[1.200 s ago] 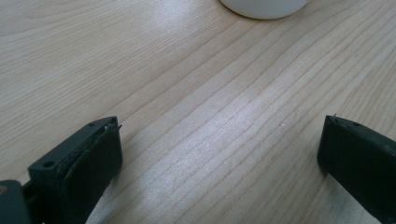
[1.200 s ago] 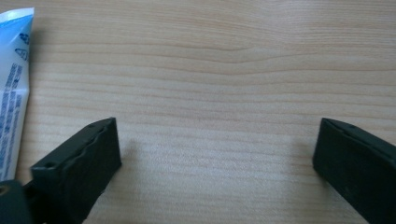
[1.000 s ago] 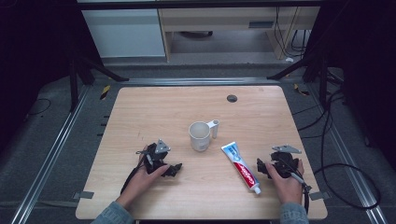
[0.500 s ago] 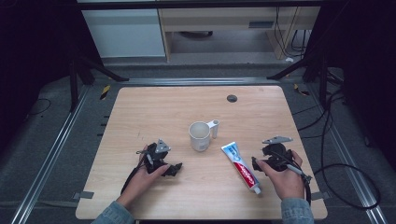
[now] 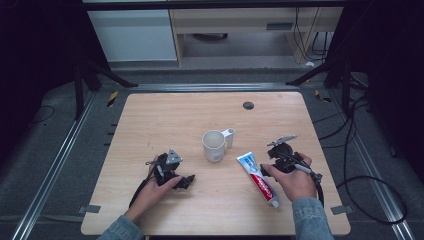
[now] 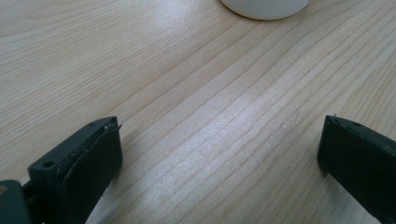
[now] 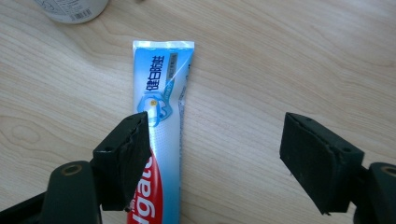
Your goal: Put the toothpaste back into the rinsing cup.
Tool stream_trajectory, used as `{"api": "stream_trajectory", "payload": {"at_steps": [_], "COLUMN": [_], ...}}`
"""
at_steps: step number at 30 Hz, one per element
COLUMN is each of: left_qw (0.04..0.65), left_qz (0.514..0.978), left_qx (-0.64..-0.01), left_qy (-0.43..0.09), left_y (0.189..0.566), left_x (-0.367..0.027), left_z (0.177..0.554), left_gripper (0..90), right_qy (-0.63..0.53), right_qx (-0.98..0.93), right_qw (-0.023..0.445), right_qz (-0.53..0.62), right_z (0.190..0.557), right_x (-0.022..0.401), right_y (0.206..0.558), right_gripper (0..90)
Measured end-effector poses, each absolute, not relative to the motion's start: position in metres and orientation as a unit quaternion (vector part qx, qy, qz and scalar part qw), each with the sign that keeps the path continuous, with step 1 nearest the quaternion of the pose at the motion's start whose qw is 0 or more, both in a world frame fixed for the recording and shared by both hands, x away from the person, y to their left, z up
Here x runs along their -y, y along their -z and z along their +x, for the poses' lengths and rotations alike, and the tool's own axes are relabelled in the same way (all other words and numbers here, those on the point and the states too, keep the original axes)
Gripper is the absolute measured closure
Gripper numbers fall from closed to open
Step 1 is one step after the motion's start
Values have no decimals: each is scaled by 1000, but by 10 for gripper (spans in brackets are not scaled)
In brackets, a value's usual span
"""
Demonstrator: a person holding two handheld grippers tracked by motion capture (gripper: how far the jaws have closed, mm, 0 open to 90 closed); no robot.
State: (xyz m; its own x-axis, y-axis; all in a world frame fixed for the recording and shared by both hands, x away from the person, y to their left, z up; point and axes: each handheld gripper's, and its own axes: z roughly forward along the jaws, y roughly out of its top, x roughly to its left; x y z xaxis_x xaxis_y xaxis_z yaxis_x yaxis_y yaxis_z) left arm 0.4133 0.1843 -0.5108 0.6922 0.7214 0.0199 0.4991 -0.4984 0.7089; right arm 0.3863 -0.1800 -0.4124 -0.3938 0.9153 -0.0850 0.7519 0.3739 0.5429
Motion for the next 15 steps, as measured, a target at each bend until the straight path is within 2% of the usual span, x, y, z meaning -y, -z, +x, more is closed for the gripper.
{"api": "stream_trajectory", "payload": {"at_steps": [7,15], "left_qw": [350,352], "left_qz": [852,850], "left_qx": [-357,-358], "left_qy": [-157,-158], "left_y": [511,511], "left_x": [-185,-184], "left_z": [414,414], "left_gripper": [0,0], "right_qy": [-202,-191], "right_qx": [-815,-829], "right_qw": [179,161], "right_qz": [512,500], "right_z": [395,402], "right_x": [168,157], "right_y": [416,420], "right_gripper": [250,318]}}
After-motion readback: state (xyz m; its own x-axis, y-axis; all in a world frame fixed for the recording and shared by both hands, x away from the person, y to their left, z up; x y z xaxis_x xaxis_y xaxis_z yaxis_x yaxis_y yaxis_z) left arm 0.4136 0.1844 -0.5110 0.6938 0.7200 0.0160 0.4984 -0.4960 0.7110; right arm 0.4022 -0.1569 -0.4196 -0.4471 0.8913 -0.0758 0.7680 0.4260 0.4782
